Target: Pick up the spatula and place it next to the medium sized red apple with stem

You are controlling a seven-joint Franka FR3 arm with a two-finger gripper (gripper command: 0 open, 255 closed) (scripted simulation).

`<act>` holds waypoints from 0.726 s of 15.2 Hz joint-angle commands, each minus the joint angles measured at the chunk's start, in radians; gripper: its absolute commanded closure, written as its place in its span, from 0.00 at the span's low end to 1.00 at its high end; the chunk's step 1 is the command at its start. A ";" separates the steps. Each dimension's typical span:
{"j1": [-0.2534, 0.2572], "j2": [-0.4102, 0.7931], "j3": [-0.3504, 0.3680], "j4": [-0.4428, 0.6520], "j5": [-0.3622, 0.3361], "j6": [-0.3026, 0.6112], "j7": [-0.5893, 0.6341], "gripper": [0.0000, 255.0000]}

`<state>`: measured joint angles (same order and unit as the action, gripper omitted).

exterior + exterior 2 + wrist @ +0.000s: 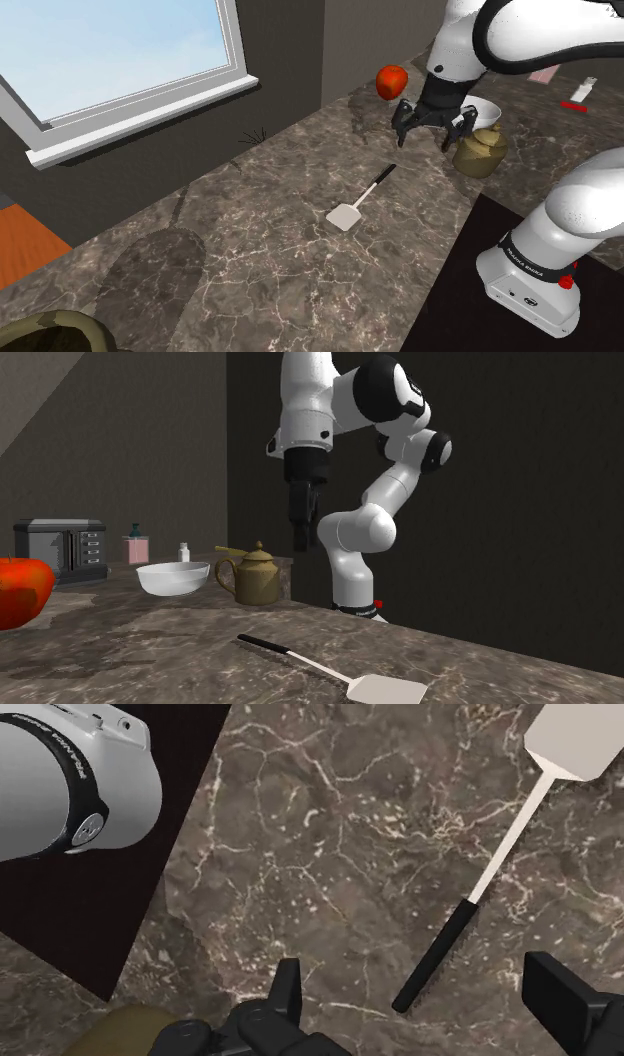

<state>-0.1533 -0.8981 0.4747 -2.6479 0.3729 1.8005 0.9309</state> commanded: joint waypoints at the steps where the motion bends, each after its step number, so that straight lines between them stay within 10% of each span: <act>1: -0.029 0.040 0.084 0.000 0.042 0.058 0.129 0.00; 11: -0.255 0.293 0.478 0.069 0.122 0.319 0.632 0.00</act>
<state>-0.3963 -0.6190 0.9298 -2.5803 0.4924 2.1024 1.5395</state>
